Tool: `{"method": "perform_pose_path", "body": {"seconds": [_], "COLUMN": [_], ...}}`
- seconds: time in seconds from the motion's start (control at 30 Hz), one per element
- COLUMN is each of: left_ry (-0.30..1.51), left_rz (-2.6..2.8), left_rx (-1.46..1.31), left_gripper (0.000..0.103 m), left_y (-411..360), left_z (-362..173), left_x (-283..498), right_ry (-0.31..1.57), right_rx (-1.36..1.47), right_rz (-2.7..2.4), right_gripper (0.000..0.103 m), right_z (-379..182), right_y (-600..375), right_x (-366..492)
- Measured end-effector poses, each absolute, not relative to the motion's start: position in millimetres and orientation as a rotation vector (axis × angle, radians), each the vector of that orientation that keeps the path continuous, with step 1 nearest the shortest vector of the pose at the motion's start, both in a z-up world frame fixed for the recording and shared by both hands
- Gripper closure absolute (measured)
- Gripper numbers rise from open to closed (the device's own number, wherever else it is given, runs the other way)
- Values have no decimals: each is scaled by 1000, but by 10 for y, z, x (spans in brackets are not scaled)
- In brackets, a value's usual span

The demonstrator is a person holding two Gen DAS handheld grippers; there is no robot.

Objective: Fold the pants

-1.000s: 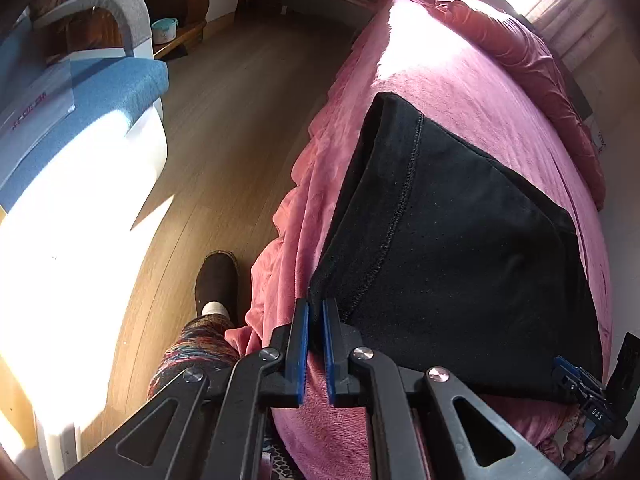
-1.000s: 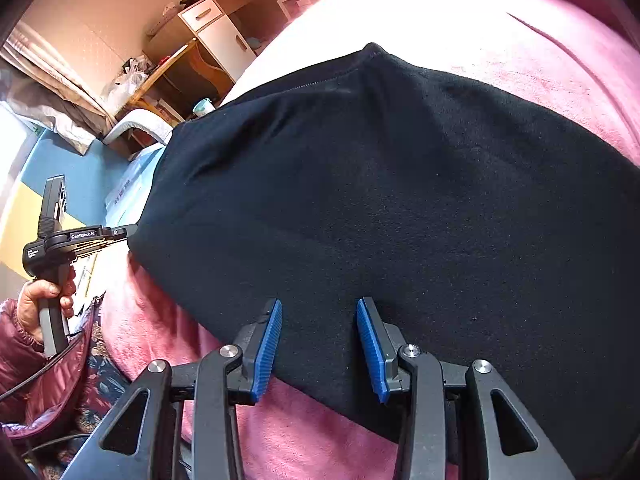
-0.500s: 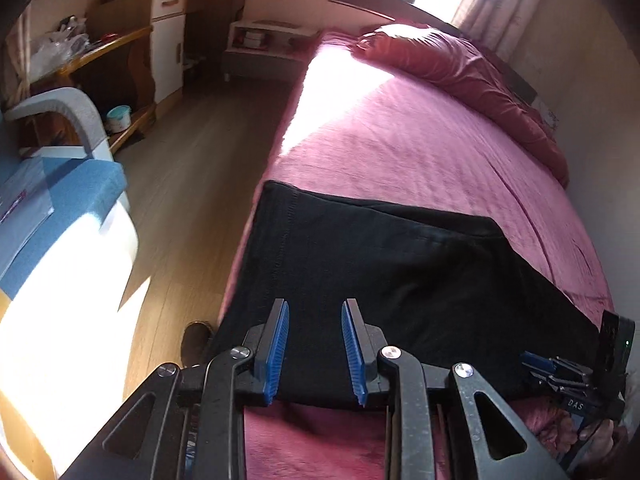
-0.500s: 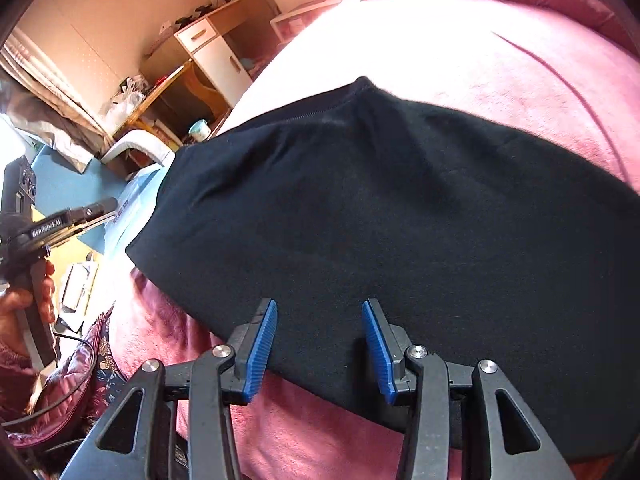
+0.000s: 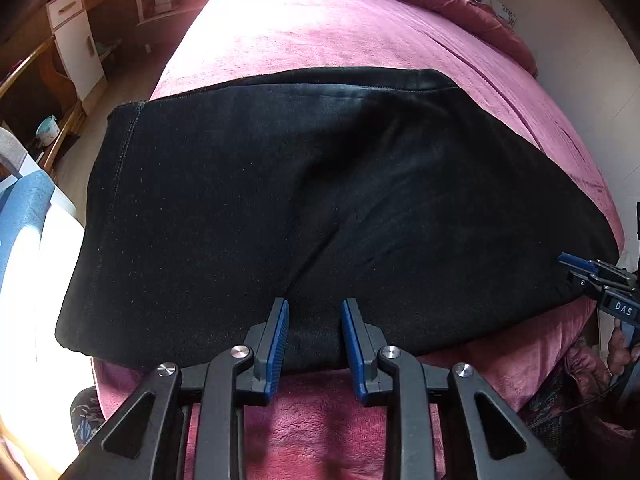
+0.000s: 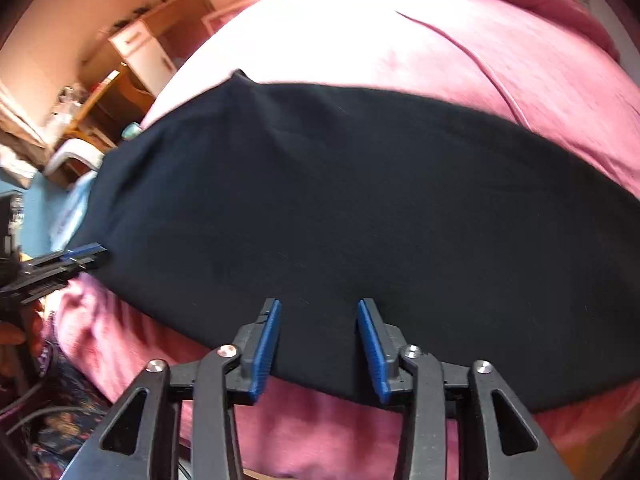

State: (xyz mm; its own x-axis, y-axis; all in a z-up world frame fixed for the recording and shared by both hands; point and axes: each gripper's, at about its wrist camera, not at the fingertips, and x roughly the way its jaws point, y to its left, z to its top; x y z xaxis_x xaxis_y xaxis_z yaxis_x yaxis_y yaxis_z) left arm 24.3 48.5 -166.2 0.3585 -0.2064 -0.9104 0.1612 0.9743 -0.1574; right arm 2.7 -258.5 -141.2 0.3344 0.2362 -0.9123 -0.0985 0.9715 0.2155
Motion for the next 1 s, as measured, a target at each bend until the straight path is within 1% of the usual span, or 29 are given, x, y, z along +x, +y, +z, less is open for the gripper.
{"method": "perform_pose_path", "body": {"seconds": [0.07, 0.2, 0.37, 0.63, 0.77, 0.8, 0.93, 1.0], "left_ry": [1172, 1116, 1030, 1034, 1064, 1064, 1045, 1036], "left_rz": [-231, -258, -286, -298, -271, -267, -231, -211], "left_rx": [-22, -111, -117, -96, -73, -69, -49, -38], "left_gripper": [76, 75, 75, 75, 75, 75, 73, 73], "left_y": [450, 511, 470, 194, 116, 99, 71, 53], "left_z": [-1638, -1486, -1290, -1364, -1461, -1473, -1488, -1505], "left_x": [240, 200, 238, 346, 350, 343, 305, 306], "right_ry": [1212, 1190, 1141, 1071, 1082, 1100, 1218, 1207], "right_rx": [156, 187, 250, 235, 205, 195, 132, 134], "right_rz": [225, 252, 291, 369, 356, 343, 266, 264], "right_gripper": [71, 70, 70, 70, 70, 69, 69, 69], "right_z": [-1436, -1349, -1187, -924, -941, -982, -1253, -1260], "right_y": [-2650, -2694, -2710, -2234, -1989, -1943, -1836, -1840], "right_x": [2, 0, 51, 705, 1102, 1188, 1374, 1347]}}
